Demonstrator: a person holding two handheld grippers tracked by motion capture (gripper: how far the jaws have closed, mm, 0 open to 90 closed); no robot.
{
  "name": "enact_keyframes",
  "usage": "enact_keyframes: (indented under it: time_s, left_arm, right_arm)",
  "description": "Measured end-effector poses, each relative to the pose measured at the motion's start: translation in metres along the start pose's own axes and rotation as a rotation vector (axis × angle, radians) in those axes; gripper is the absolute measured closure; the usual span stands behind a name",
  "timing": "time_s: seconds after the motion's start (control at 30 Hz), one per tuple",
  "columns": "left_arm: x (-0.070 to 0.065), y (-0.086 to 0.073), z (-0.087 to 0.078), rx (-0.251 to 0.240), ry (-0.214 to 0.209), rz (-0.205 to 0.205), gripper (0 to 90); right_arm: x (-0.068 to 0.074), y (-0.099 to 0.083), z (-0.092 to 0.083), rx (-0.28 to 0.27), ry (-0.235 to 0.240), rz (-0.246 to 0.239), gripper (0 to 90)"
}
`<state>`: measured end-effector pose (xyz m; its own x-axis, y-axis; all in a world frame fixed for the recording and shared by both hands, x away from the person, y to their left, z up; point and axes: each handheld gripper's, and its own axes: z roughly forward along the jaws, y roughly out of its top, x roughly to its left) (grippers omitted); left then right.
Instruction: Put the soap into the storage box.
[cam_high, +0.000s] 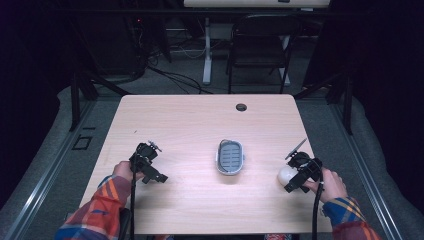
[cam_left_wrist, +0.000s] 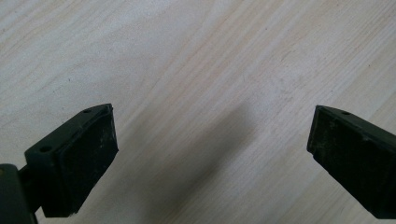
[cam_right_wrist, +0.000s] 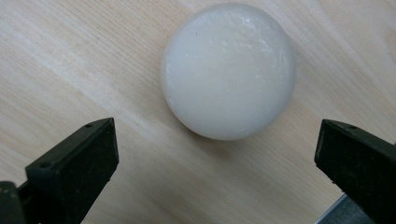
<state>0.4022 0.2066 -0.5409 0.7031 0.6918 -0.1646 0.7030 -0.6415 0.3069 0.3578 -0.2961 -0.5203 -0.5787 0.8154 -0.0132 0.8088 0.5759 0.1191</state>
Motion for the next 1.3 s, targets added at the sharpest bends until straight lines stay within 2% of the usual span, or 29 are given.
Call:
enact_keyframes:
  time_s: [0.03, 0.07, 0.1, 0.13, 0.17, 0.2, 0.23, 0.27, 0.3, 0.33, 0.37, 0.43, 0.47, 0.5, 0.57, 0.67, 0.7, 0.73, 0.77, 0.8, 0.83, 0.87, 0.9, 0.93, 0.97, 1.0, 1.03, 1.2, 1.3]
  left_arm:
    - [0.0, 0.0, 0.0, 0.0, -0.002, -0.002, 1.4]
    - [0.0, 0.0, 0.0, 0.0, -0.002, -0.002, 1.4]
    - [0.0, 0.0, 0.0, 0.0, -0.002, -0.002, 1.4]
    - [0.0, 0.0, 0.0, 0.0, -0.002, -0.002, 1.4]
    - [0.0, 0.0, 0.0, -0.001, -0.002, -0.002, 1.4]
    - [0.0, 0.0, 0.0, -0.001, -0.002, -0.002, 1.4]
    - [0.0, 0.0, 0.0, -0.002, -0.003, -0.003, 1.4]
    - [0.0, 0.0, 0.0, 0.0, -0.002, -0.001, 1.4]
    - [0.0, 0.0, 0.0, 0.0, -0.001, 0.0, 1.4]
    - [0.0, 0.0, 0.0, 0.0, -0.001, 0.0, 1.4]
    - [0.0, 0.0, 0.0, -0.003, -0.005, -0.001, 1.4]
    - [0.0, 0.0, 0.0, -0.002, -0.004, -0.003, 1.4]
    - [0.0, 0.0, 0.0, 0.0, -0.004, -0.007, 1.4]
    - [0.0, 0.0, 0.0, 0.001, -0.004, -0.007, 1.4]
    - [0.0, 0.0, 0.0, 0.0, -0.004, -0.007, 1.4]
    - [0.0, 0.0, 0.0, 0.0, -0.004, -0.006, 1.4]
    - [0.0, 0.0, 0.0, 0.001, -0.005, -0.006, 1.4]
    - [0.0, 0.0, 0.0, 0.001, -0.003, -0.007, 1.4]
    - [0.0, 0.0, 0.0, 0.001, -0.001, -0.001, 1.4]
    - [0.0, 0.0, 0.0, 0.001, -0.002, -0.003, 1.5]
    - [0.0, -0.001, 0.0, -0.002, -0.003, 0.0, 1.5]
    - [0.0, -0.001, 0.0, -0.002, -0.003, 0.0, 1.5]
    - [0.0, -0.001, 0.0, 0.0, -0.003, -0.002, 1.4]
    - [0.0, -0.001, 0.0, 0.0, -0.003, -0.002, 1.5]
    - [0.0, 0.0, 0.0, 0.001, -0.004, -0.002, 1.5]
    - [0.0, 0.0, 0.0, -0.001, -0.002, -0.002, 1.5]
    - [0.0, 0.0, 0.0, 0.002, -0.002, 0.0, 1.5]
    - [0.0, 0.0, 0.0, 0.004, -0.001, -0.006, 1.5]
    - [0.0, 0.0, 0.0, 0.003, 0.001, 0.0, 1.6]
  right_arm:
    - [-0.004, 0.006, -0.006, 0.107, -0.024, -0.08, 0.0]
    - [-0.004, 0.006, -0.006, 0.107, -0.024, -0.08, 0.0]
    - [0.002, 0.004, 0.008, -0.052, 0.018, 0.043, 0.0]
    - [0.002, 0.004, 0.008, -0.052, 0.018, 0.043, 0.0]
    - [-0.005, 0.015, -0.001, 0.099, -0.017, -0.075, 0.0]
    - [-0.005, 0.015, -0.001, 0.099, -0.017, -0.075, 0.0]
    - [0.003, 0.01, 0.013, -0.083, 0.03, 0.065, 0.0]
    - [0.004, 0.015, 0.015, -0.093, 0.031, 0.07, 0.0]
    - [-0.002, 0.022, 0.005, 0.043, 0.003, -0.037, 0.0]
    - [-0.002, 0.022, 0.005, 0.043, 0.003, -0.037, 0.0]
    - [0.0, 0.025, 0.008, 0.018, 0.01, -0.016, 0.0]
    - [-0.001, 0.028, 0.008, 0.034, 0.006, -0.028, 0.0]
    - [0.0, 0.029, 0.011, 0.004, 0.008, -0.002, 0.0]
    - [-0.002, 0.034, 0.011, 0.045, 0.006, -0.025, 0.0]
    - [-0.002, 0.034, 0.012, 0.034, 0.003, -0.017, 0.0]
    - [-0.004, 0.04, 0.012, 0.082, -0.006, -0.046, 0.0]
    - [-0.004, 0.04, 0.015, 0.055, -0.006, -0.03, 0.0]
    - [-0.005, 0.043, 0.013, 0.087, -0.01, -0.05, 1.0]
    - [-0.005, 0.044, 0.013, 0.091, -0.014, -0.059, 4.1]
    - [-0.002, 0.041, 0.019, 0.02, 0.009, -0.003, 6.5]
    - [-0.004, 0.045, 0.015, 0.089, -0.008, -0.055, 11.6]
    - [-0.004, 0.045, 0.015, 0.089, -0.008, -0.055, 11.6]
    - [-0.005, 0.046, 0.015, 0.112, -0.011, -0.071, 13.8]
    - [-0.005, 0.046, 0.015, 0.112, -0.011, -0.071, 13.8]
    - [-0.002, 0.043, 0.019, 0.046, 0.003, -0.019, 14.8]
    - [-0.007, 0.048, 0.013, 0.149, -0.024, -0.101, 14.9]
    - [-0.005, 0.045, 0.018, 0.092, -0.012, -0.052, 16.0]
    - [-0.006, 0.045, 0.02, 0.124, -0.017, -0.062, 19.3]
    - [-0.005, 0.045, 0.021, 0.122, -0.009, -0.052, 24.0]
